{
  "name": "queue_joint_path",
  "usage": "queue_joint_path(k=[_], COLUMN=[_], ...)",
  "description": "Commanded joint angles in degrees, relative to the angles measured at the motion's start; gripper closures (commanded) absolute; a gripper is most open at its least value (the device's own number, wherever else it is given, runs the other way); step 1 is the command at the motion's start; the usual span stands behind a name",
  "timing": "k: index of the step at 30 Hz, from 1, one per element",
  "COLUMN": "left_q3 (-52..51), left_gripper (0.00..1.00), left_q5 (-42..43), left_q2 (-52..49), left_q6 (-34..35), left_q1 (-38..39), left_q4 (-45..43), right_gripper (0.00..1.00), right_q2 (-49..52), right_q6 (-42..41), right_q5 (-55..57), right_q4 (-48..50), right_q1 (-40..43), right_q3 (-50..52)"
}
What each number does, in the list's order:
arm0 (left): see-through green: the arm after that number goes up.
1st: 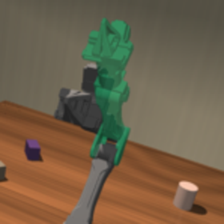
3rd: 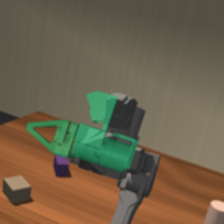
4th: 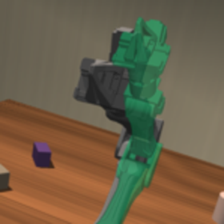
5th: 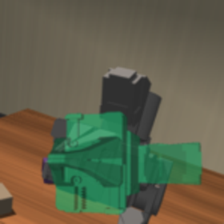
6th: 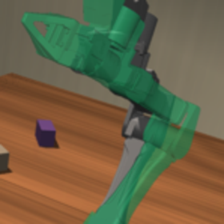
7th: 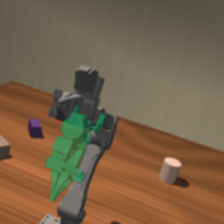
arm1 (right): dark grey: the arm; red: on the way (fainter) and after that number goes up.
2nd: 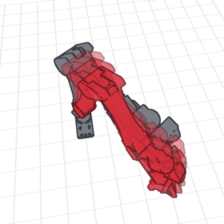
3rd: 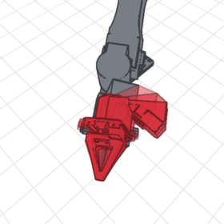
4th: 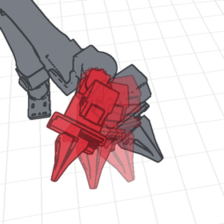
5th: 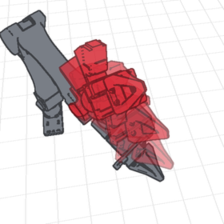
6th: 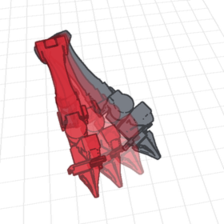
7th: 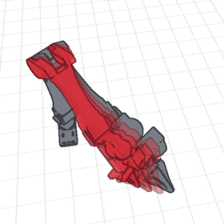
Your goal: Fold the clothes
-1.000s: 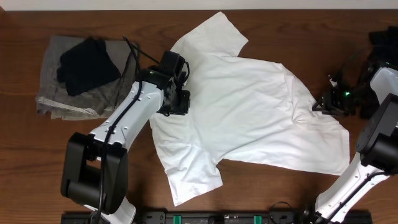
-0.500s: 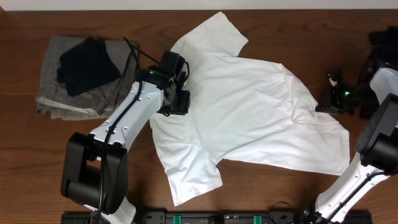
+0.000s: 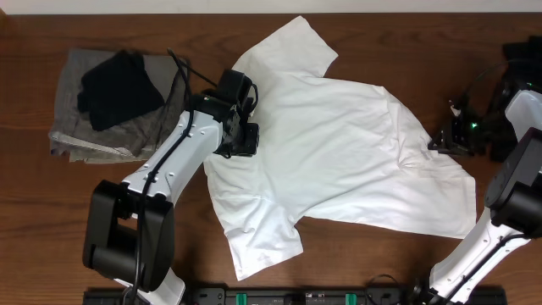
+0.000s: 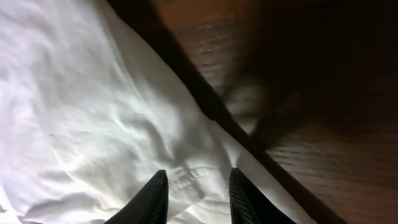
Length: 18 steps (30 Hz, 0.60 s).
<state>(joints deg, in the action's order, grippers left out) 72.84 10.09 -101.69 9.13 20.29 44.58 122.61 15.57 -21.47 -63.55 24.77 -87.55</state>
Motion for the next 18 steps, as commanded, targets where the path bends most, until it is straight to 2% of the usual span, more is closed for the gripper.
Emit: queue_joint_path(k=[1, 12, 18], left_q3=[0.35, 0.35, 0.35], left_gripper=[0.67, 0.66, 0.67], left_q5=[-0.68, -0.68, -0.70], left_q2=[-0.55, -0.55, -0.55], left_q6=[-0.52, -0.55, -0.52], left_q1=[0.02, 0.02, 0.02], left_q4=[0.15, 0.15, 0.15], right_gripper=[0.68, 0.66, 0.72], right_q2=[-0.46, -0.46, -0.46], right_q6=[-0.13, -1.01, -1.88], right_q5=[1.79, 1.57, 1.49], right_q4=[-0.07, 1.25, 1.46], right_q1=[-0.57, -0.85, -0.85], right_q3=[-0.79, 1.31, 1.33])
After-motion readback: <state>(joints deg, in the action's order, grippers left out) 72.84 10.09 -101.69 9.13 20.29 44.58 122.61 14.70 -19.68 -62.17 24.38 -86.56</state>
